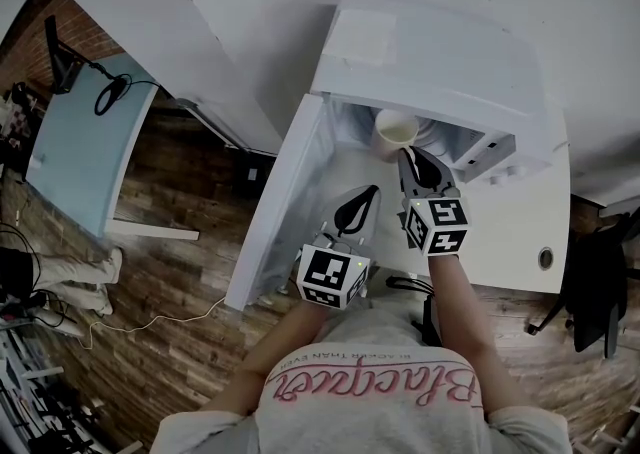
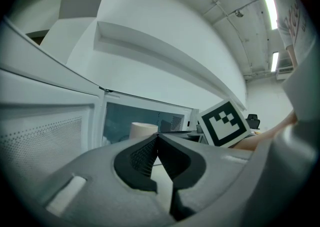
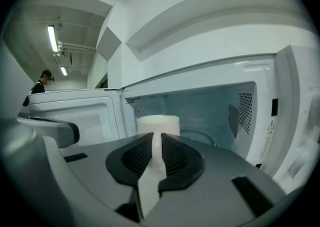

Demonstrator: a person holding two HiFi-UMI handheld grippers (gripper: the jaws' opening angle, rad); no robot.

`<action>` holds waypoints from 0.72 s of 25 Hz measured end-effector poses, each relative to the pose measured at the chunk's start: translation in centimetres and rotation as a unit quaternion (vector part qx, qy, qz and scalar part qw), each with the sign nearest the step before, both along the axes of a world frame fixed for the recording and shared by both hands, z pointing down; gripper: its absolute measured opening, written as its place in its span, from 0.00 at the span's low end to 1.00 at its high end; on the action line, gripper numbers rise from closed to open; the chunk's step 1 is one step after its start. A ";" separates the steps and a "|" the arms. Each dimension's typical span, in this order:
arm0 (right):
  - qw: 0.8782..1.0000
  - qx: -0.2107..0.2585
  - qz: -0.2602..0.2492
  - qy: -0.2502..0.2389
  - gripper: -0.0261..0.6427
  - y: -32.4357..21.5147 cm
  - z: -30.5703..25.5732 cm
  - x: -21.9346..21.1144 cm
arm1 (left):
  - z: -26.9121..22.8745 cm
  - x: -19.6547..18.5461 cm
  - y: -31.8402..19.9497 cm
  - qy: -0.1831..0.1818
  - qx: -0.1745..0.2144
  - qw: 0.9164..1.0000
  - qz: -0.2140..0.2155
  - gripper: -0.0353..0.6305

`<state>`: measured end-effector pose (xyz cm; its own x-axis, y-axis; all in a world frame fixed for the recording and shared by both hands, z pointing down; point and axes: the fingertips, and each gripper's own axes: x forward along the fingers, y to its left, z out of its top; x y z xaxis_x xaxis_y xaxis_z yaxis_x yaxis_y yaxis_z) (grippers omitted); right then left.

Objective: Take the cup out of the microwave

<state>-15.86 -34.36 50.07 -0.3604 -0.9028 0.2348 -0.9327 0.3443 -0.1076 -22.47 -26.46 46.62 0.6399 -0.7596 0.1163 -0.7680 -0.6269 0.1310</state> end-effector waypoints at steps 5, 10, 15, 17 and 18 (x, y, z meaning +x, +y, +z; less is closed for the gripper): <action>1.000 -0.002 -0.011 0.003 0.12 1.7 -0.2 0.2 | -0.3 0.2 0.6 0.001 0.001 1.000 -0.008 0.06; 0.999 -0.002 -0.030 0.009 0.12 3.8 -0.6 0.5 | -0.8 0.5 0.9 0.005 0.003 1.000 -0.023 0.06; 0.999 0.003 -0.046 0.015 0.12 5.5 -1.4 1.0 | -1.0 0.6 1.4 0.008 0.000 0.999 -0.035 0.06; 0.999 0.004 -0.051 0.017 0.12 6.1 -1.6 1.3 | -1.1 0.7 1.6 0.008 0.002 0.999 -0.037 0.06; 0.998 0.005 -0.052 0.017 0.12 6.3 -1.8 1.5 | -1.2 0.7 1.8 0.008 0.003 0.999 -0.038 0.06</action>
<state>-14.40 -28.04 48.26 -0.4452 -0.8630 0.2387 -0.8944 0.4412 -0.0731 -21.78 -24.70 45.46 0.5815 -0.8071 0.1020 -0.8116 -0.5670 0.1406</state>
